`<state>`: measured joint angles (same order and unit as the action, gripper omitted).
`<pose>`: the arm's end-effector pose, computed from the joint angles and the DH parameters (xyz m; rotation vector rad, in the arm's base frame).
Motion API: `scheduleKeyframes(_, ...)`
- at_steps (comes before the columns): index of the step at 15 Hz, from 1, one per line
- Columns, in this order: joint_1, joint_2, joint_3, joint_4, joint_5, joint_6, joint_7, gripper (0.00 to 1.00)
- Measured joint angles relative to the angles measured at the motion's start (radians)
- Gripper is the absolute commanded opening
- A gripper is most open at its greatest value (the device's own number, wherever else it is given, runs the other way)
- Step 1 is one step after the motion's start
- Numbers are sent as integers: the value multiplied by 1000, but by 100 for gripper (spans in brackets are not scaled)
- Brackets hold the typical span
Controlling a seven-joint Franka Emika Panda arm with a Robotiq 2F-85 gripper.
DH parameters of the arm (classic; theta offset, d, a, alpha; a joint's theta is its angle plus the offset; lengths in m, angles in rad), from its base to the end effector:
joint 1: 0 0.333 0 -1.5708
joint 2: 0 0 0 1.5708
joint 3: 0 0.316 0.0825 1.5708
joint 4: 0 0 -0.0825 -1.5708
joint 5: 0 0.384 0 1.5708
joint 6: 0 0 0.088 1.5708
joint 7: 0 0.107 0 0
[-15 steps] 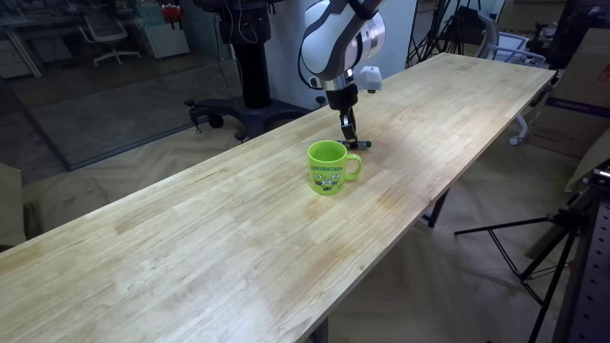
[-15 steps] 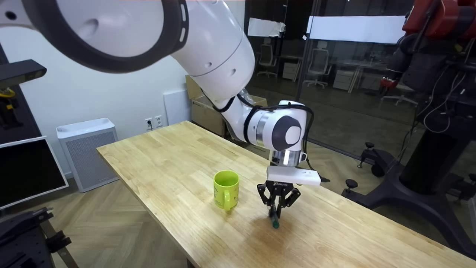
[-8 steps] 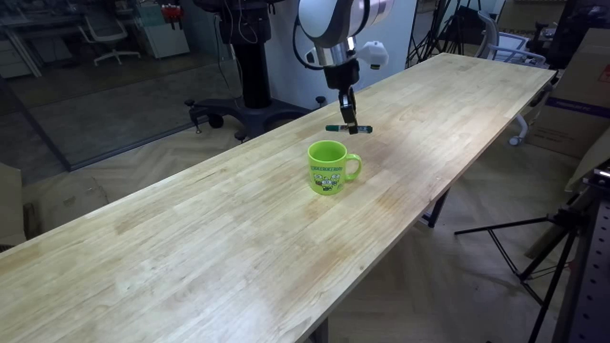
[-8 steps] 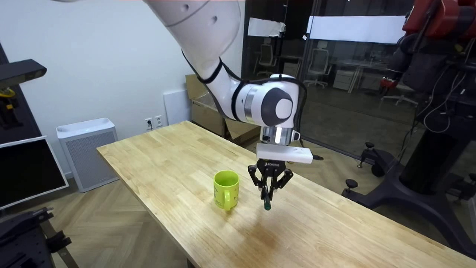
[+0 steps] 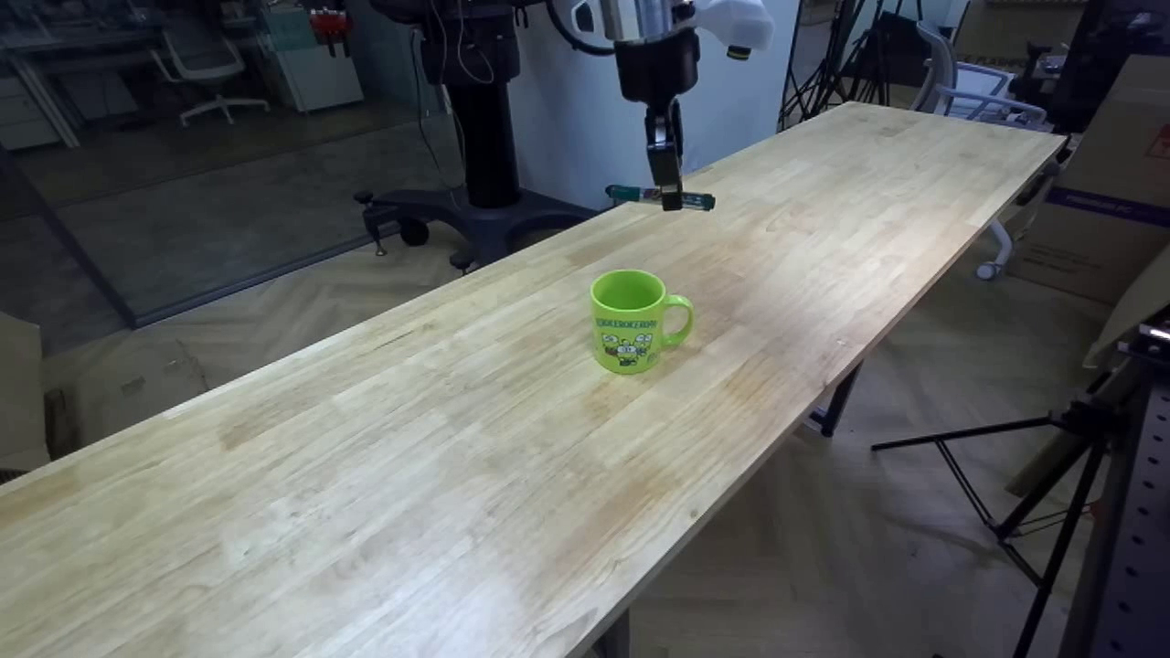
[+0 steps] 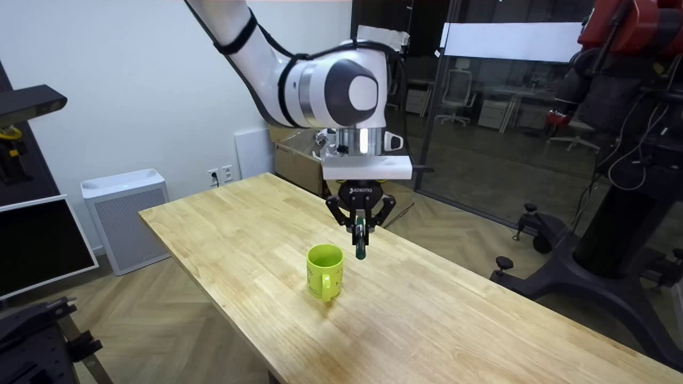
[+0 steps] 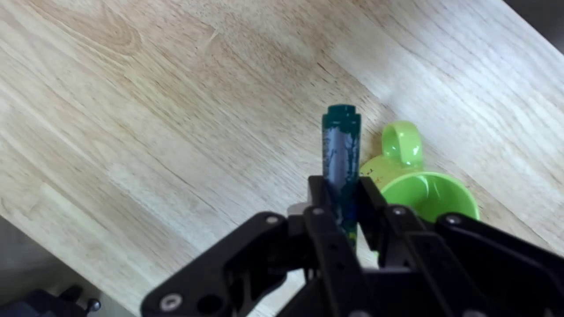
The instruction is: Put the marker in the yellow mug cup
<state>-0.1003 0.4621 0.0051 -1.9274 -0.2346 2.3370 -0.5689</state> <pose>0.6167 -0.0628 0.2438 2.8486 0.9451 -0.1536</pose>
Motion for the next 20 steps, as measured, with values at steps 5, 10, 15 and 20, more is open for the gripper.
scheduleKeyframes(5,23,-82,3,-67,-1,10,14,21)
scheduleKeyframes(10,23,-81,5,-72,-1,10,12,5)
scheduleKeyframes(15,24,-20,11,-75,-1,149,14,5)
scheduleKeyframes(20,25,71,61,-90,27,429,21,5)
